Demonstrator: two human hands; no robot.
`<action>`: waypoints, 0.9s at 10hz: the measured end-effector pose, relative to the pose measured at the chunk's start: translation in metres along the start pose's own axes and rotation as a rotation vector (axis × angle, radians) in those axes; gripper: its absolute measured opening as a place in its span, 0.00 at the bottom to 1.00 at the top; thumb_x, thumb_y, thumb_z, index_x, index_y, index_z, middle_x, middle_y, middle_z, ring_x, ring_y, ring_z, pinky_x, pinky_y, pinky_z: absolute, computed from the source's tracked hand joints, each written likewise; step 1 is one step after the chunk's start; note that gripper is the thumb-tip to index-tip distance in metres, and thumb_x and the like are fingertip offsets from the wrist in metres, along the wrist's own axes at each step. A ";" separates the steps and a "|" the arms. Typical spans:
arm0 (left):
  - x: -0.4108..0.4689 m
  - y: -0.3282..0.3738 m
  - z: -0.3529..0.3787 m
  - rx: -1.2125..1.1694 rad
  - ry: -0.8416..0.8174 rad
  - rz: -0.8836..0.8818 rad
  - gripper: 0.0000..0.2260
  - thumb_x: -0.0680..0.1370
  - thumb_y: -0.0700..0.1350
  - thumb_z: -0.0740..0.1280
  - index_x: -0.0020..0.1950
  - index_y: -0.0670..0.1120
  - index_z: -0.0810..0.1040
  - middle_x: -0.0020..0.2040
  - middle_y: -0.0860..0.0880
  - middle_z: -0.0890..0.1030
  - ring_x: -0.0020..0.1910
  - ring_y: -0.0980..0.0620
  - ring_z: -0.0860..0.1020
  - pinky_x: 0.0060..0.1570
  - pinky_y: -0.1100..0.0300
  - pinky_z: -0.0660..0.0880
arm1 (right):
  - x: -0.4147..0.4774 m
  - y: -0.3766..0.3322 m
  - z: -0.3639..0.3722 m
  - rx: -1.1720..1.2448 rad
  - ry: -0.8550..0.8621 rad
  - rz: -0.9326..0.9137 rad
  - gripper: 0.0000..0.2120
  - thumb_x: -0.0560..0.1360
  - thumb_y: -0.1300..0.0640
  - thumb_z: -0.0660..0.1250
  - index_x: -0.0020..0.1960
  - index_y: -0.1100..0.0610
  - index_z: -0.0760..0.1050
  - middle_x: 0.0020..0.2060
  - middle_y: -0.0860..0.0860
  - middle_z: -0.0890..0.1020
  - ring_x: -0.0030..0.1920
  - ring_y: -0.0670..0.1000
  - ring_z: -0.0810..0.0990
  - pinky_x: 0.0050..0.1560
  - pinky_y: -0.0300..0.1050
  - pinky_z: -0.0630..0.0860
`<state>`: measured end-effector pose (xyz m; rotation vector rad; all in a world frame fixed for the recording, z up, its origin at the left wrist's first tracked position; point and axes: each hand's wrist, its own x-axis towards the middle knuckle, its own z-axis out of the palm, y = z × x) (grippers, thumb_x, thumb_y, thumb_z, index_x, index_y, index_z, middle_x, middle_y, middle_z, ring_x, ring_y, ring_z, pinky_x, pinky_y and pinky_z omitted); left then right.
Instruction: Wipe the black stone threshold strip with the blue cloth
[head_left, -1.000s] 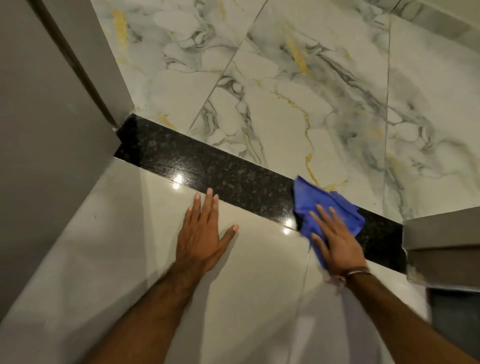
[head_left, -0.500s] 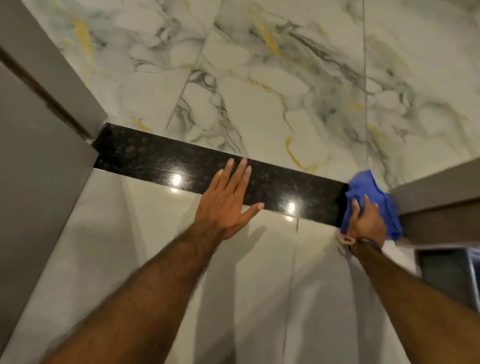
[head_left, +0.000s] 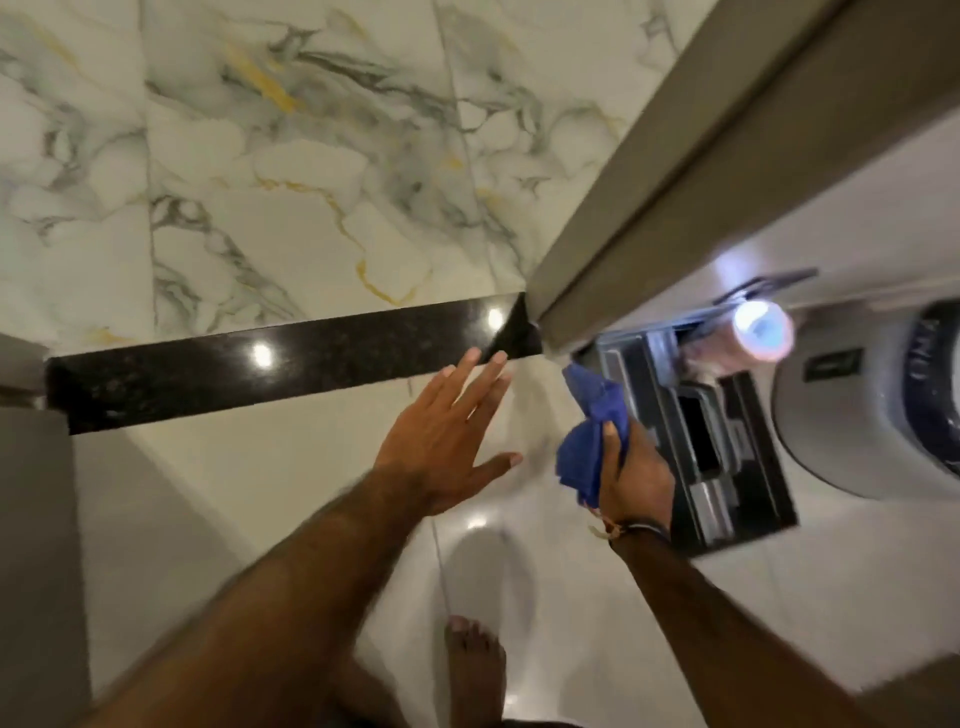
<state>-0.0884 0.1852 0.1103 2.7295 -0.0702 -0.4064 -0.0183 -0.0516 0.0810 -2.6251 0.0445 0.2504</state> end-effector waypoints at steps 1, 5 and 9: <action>0.019 0.058 0.002 0.101 -0.064 0.204 0.39 0.81 0.69 0.50 0.83 0.46 0.44 0.84 0.46 0.41 0.82 0.44 0.40 0.81 0.46 0.47 | -0.024 0.047 -0.055 -0.004 0.070 0.072 0.18 0.81 0.40 0.54 0.61 0.51 0.72 0.48 0.51 0.82 0.47 0.54 0.81 0.44 0.47 0.75; 0.179 0.101 0.149 0.638 -0.241 0.519 0.48 0.77 0.59 0.67 0.81 0.42 0.38 0.83 0.41 0.38 0.82 0.40 0.42 0.80 0.47 0.50 | -0.022 0.179 0.051 -0.235 -0.162 0.000 0.30 0.81 0.55 0.60 0.79 0.48 0.51 0.79 0.52 0.56 0.79 0.57 0.53 0.73 0.59 0.65; 0.146 0.121 0.081 0.641 -0.238 0.519 0.49 0.77 0.63 0.67 0.82 0.41 0.40 0.83 0.40 0.40 0.82 0.38 0.43 0.79 0.44 0.51 | -0.029 0.153 0.014 -0.305 -0.298 0.028 0.38 0.79 0.62 0.60 0.79 0.51 0.39 0.80 0.55 0.42 0.79 0.62 0.42 0.77 0.59 0.57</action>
